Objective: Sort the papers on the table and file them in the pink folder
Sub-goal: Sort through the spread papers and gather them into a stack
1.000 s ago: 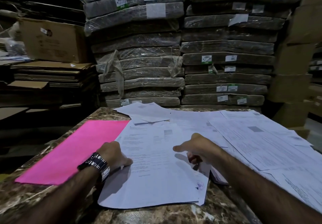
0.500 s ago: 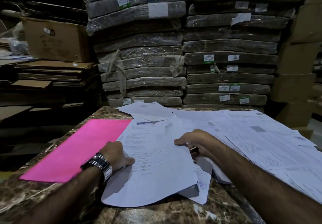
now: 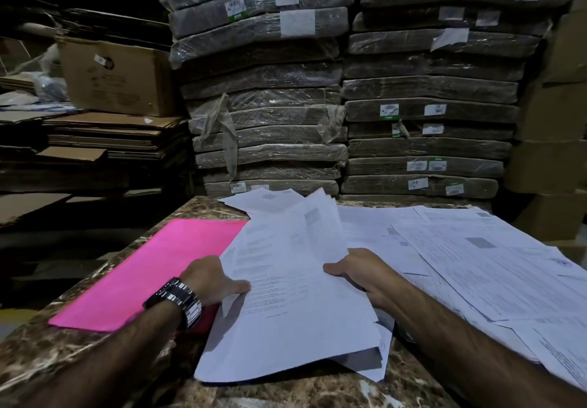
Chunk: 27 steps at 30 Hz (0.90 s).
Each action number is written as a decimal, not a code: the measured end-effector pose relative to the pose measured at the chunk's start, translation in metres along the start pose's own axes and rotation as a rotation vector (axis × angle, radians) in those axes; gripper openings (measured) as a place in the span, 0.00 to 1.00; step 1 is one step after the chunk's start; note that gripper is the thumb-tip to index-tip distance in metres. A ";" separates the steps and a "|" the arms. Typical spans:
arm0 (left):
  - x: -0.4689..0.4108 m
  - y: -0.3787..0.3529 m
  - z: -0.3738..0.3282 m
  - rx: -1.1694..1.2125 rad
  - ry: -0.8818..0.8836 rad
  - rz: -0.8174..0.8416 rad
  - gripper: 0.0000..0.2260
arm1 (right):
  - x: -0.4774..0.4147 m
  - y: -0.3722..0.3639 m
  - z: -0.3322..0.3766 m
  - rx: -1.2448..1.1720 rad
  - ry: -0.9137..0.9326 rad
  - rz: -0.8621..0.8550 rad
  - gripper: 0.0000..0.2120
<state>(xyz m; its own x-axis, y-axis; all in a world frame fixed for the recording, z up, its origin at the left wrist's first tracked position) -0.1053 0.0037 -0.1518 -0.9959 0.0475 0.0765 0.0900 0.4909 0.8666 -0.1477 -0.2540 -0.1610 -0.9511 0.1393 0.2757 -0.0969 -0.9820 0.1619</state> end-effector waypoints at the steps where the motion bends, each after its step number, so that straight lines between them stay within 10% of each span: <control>1: 0.000 0.001 0.000 0.010 -0.022 -0.025 0.20 | 0.002 0.003 0.000 -0.027 0.030 0.020 0.08; 5: 0.000 0.000 -0.003 0.682 0.006 0.028 0.36 | 0.008 0.015 0.010 -0.108 0.147 0.058 0.07; 10: 0.005 0.000 -0.029 1.191 -0.047 0.205 0.12 | 0.016 0.021 0.018 -0.142 0.204 0.059 0.08; 16: 0.019 0.027 -0.062 0.994 -0.473 -0.320 0.29 | 0.031 0.041 0.042 -0.051 0.516 -0.192 0.24; 19: 0.020 0.033 -0.076 1.000 -0.620 -0.346 0.18 | 0.041 0.050 0.054 0.021 0.737 -0.249 0.39; 27: 0.026 0.036 -0.097 1.069 -0.691 -0.317 0.11 | 0.058 0.062 0.070 0.068 0.924 -0.285 0.20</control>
<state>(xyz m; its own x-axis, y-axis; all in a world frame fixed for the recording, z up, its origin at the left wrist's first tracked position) -0.1286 -0.0613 -0.0706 -0.7956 0.0799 -0.6006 0.1301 0.9907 -0.0406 -0.1880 -0.2979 -0.0682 -0.7529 0.1873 -0.6309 -0.3699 -0.9133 0.1703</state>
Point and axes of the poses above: each hand's wrist, its own x-axis away from the middle knuckle, its own y-axis out of the back of the hand, z = x × y, the point moved 5 cm from there along -x, towards the middle knuckle, and after that the axes turned 4 degrees about x, right-handed, at the moved point
